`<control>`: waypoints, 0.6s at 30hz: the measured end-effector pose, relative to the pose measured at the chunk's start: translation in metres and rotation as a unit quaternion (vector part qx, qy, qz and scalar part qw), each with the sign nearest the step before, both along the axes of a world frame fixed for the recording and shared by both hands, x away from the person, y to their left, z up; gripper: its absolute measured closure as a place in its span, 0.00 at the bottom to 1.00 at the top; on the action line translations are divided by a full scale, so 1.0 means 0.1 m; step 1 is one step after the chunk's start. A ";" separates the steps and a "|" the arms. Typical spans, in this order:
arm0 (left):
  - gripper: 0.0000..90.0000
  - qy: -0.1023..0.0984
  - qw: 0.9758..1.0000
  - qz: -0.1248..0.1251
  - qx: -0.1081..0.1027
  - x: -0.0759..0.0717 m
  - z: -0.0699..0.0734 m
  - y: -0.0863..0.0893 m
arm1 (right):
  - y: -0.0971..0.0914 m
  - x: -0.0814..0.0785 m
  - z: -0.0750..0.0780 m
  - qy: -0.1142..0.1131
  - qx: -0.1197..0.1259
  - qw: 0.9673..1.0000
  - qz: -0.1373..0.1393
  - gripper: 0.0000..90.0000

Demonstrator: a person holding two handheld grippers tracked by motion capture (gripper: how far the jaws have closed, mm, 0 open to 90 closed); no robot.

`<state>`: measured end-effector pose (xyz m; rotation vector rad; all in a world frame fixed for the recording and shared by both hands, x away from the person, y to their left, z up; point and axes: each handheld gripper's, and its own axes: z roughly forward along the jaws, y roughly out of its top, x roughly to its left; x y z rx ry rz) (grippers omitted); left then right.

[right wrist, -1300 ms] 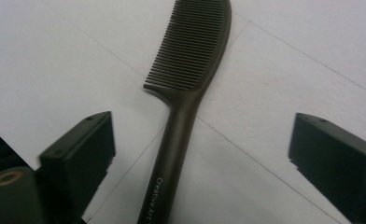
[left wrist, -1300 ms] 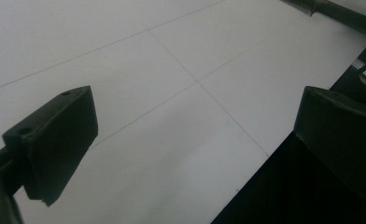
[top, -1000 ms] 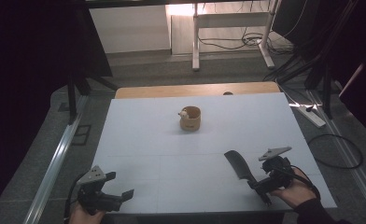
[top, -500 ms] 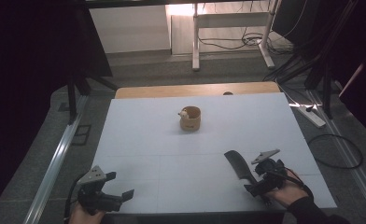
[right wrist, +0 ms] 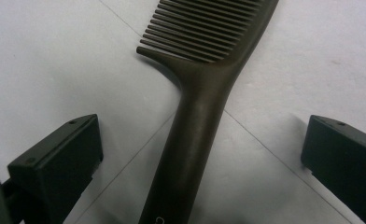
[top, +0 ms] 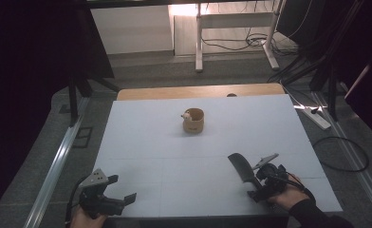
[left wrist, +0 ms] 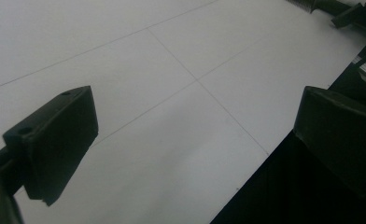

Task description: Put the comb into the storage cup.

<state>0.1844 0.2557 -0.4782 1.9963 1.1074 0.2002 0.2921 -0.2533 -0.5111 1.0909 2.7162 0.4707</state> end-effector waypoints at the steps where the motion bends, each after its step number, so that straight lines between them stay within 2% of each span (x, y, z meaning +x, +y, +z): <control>1: 0.01 0.000 1.000 0.000 0.000 0.00 0.00 0.00 | 0.00 0.00 0.00 0.000 0.000 1.000 0.000 0.00; 9: 0.01 0.000 1.000 0.000 0.001 0.00 0.00 0.00 | 0.02 0.00 0.01 0.008 -0.008 1.000 -0.009 0.00; 14: 0.01 0.000 1.000 0.000 0.001 0.00 0.00 0.00 | 0.05 -0.04 0.10 0.010 -0.004 1.000 -0.005 0.31; 15: 0.01 0.000 1.000 0.000 0.001 0.00 0.00 -0.01 | 0.05 -0.04 0.10 0.010 -0.004 1.000 -0.005 0.31; 18: 0.01 0.000 1.000 -0.001 0.002 0.00 0.00 -0.01 | 0.05 -0.04 0.13 0.009 -0.001 1.000 -0.001 0.45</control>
